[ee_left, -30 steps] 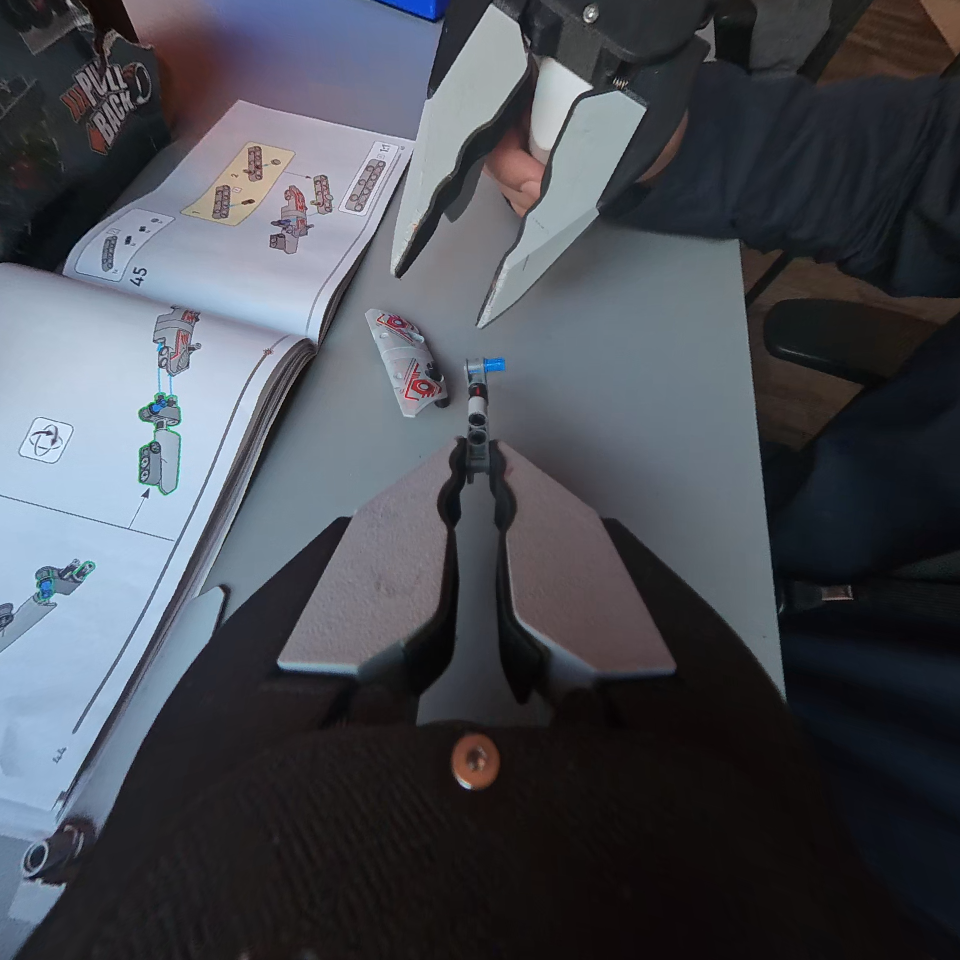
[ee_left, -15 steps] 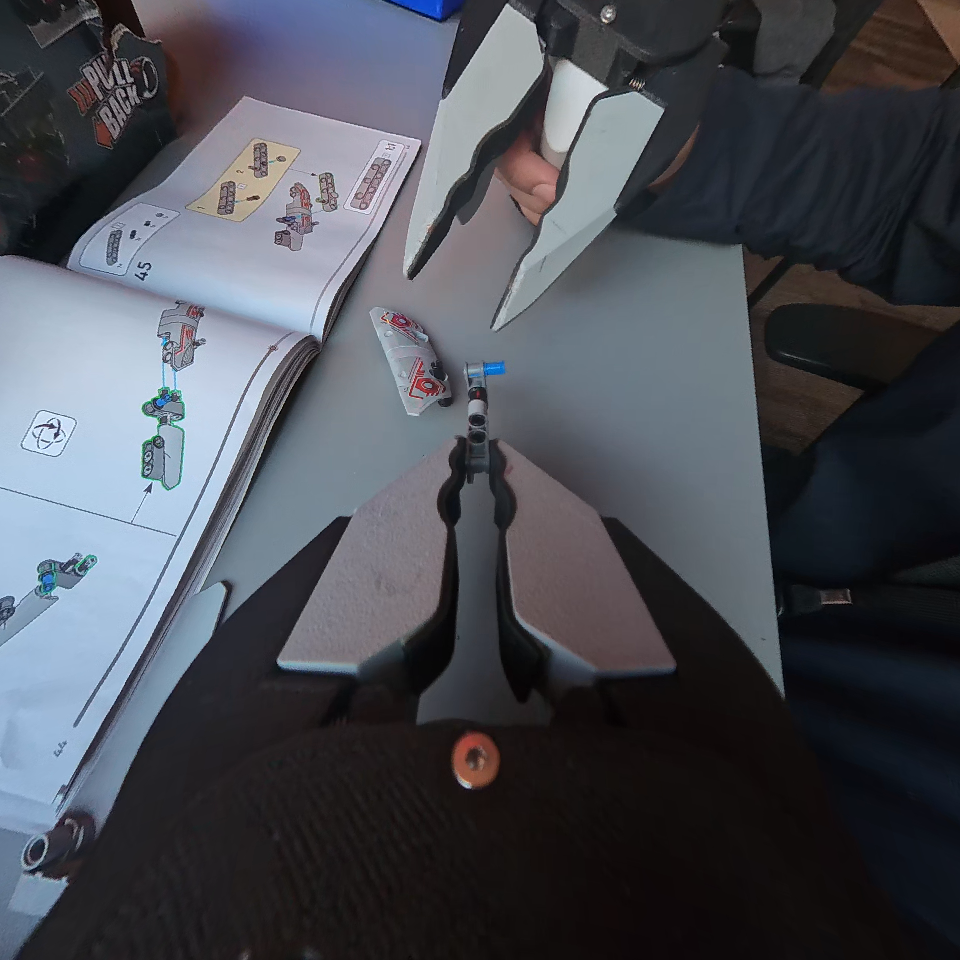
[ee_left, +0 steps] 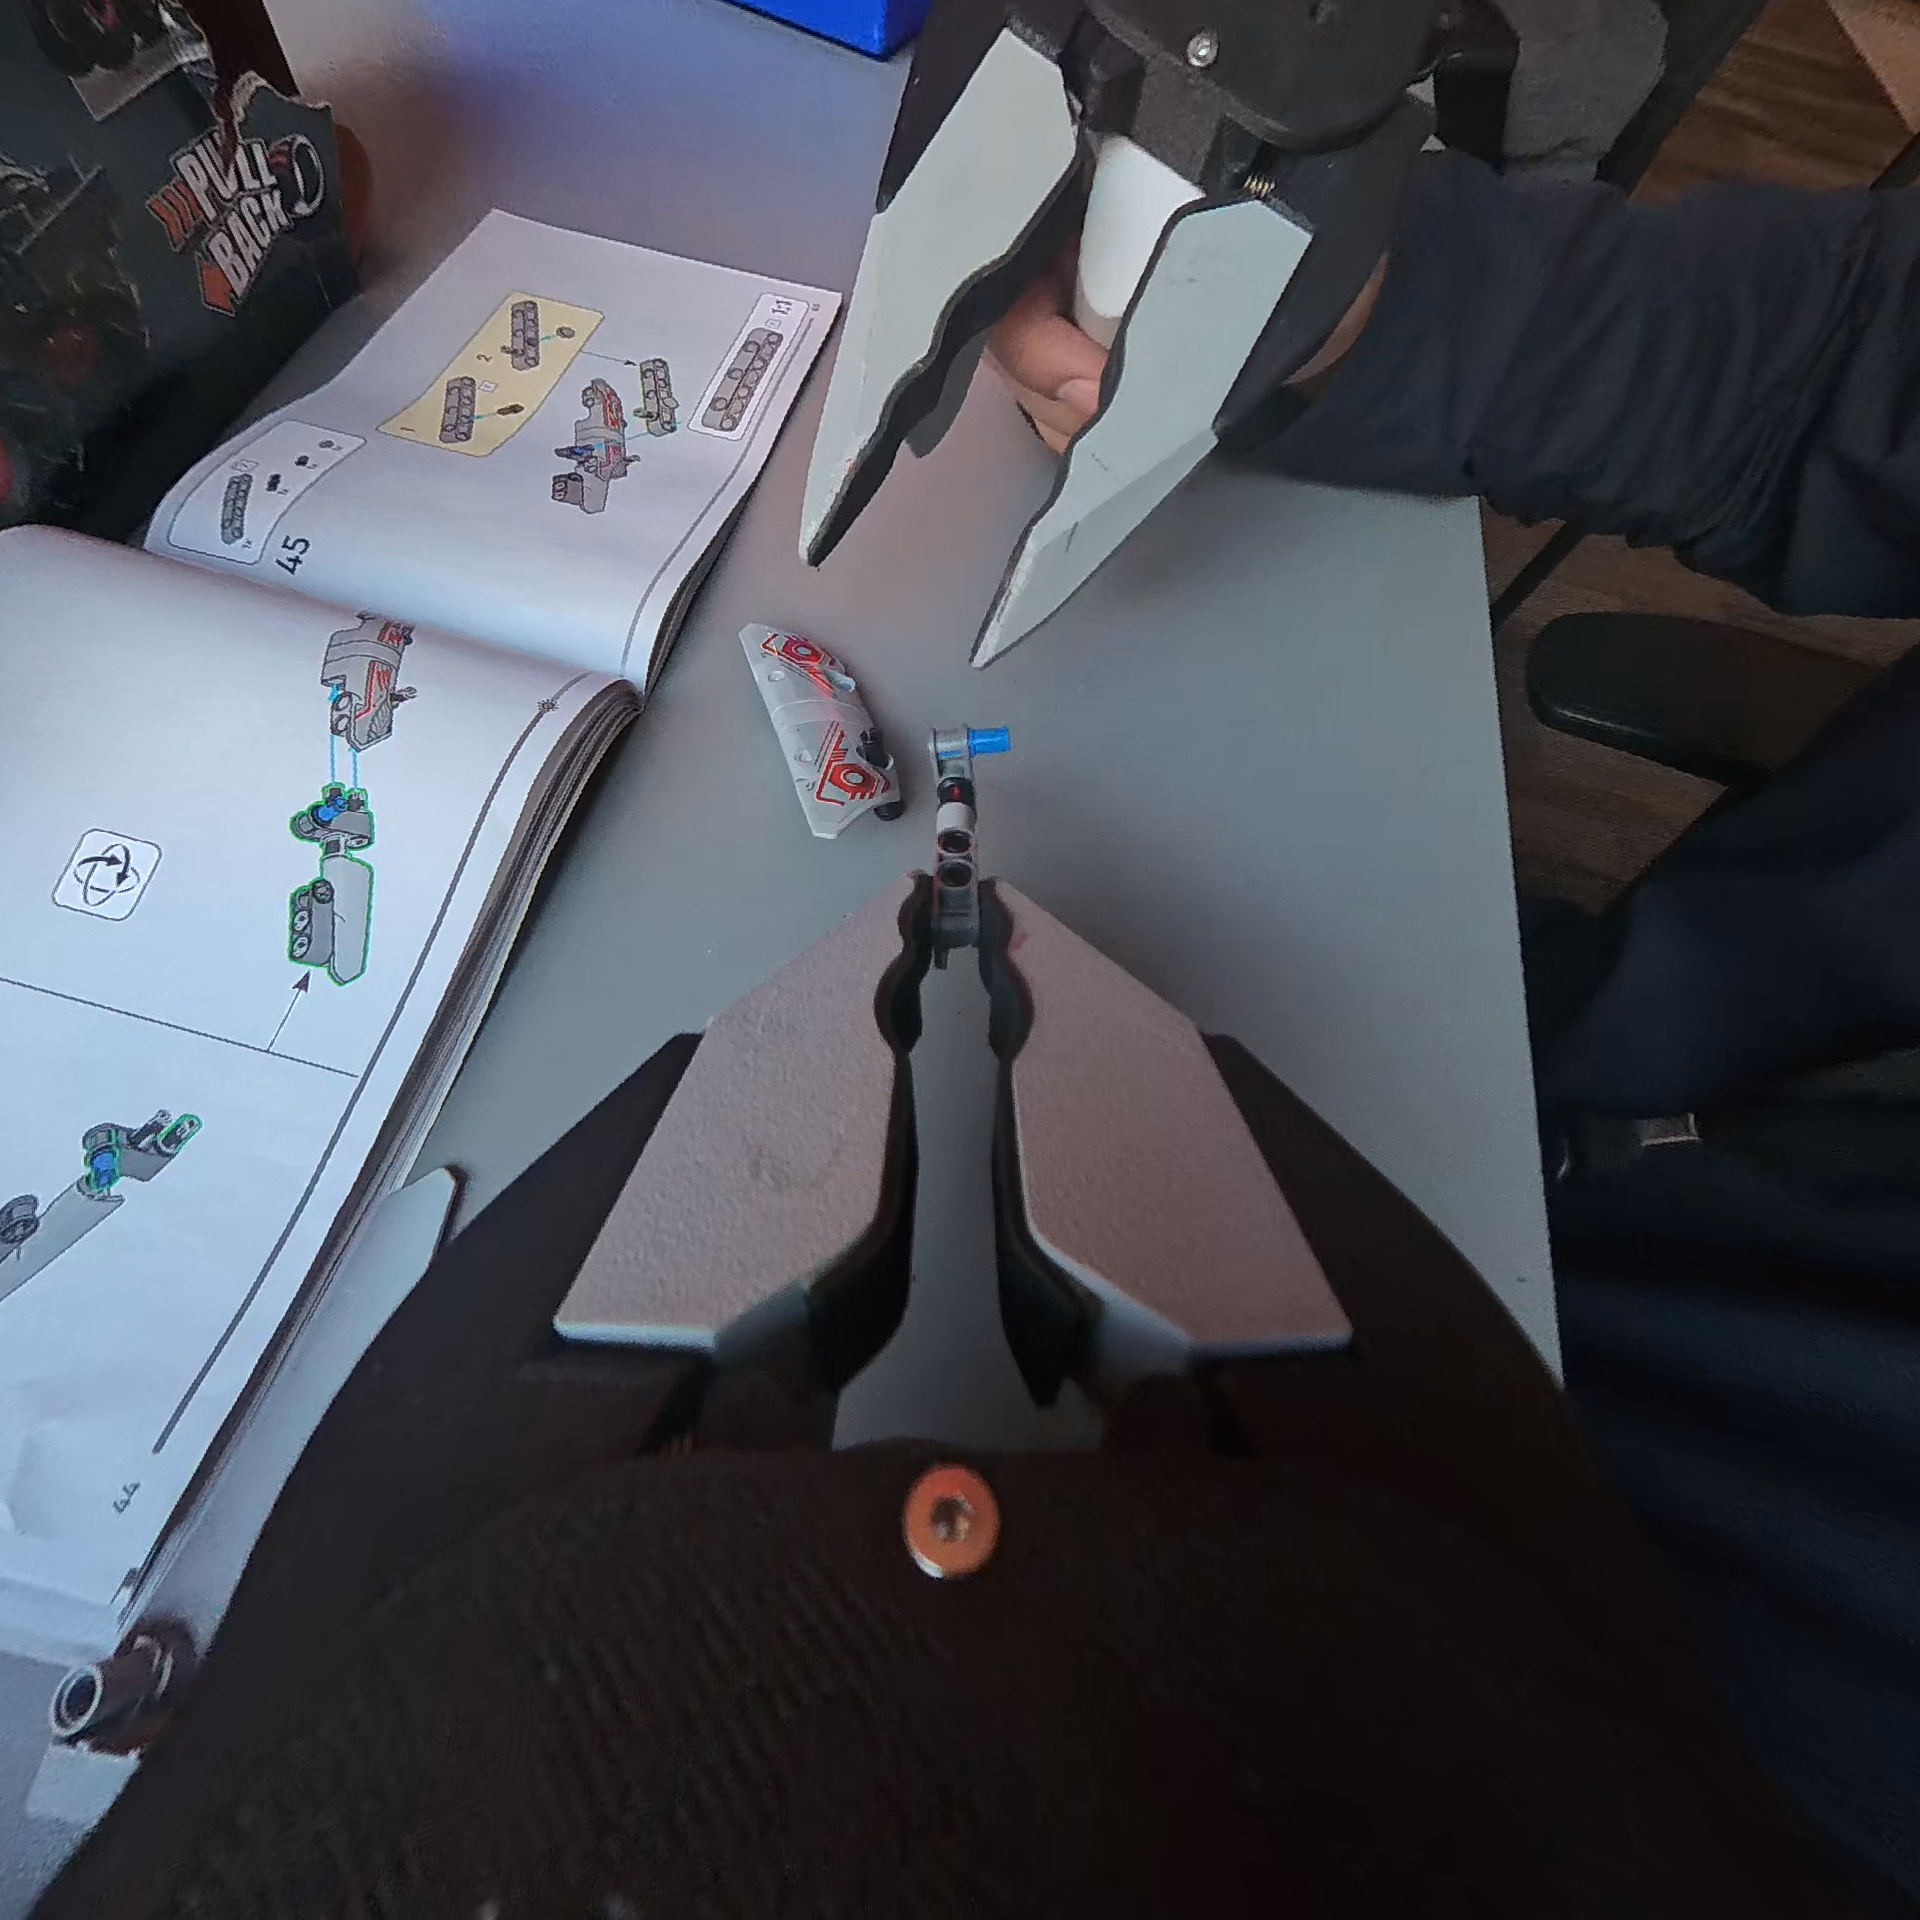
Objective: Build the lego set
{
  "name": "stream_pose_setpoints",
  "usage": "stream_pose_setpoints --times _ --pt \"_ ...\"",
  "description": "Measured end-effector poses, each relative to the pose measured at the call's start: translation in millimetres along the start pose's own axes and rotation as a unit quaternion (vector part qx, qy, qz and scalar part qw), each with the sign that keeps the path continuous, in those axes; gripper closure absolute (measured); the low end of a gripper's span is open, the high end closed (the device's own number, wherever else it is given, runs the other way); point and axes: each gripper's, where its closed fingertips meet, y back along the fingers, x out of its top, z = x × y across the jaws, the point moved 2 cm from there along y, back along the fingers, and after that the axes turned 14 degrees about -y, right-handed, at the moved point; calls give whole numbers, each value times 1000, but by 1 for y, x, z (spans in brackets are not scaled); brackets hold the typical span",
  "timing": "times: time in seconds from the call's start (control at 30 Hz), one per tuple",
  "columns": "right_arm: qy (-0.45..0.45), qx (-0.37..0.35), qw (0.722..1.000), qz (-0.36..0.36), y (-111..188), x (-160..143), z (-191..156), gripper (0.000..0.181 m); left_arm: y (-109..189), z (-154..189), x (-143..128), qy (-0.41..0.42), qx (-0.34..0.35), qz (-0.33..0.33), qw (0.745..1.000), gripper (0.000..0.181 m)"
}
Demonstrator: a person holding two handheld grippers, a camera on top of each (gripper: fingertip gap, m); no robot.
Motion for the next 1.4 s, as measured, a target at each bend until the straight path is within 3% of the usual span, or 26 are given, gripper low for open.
stream_pose_setpoints --times 1.4 --pt "6 -39 999 -21 1 -5 10 145 4 -14 -7 34 28 -9 999 176"
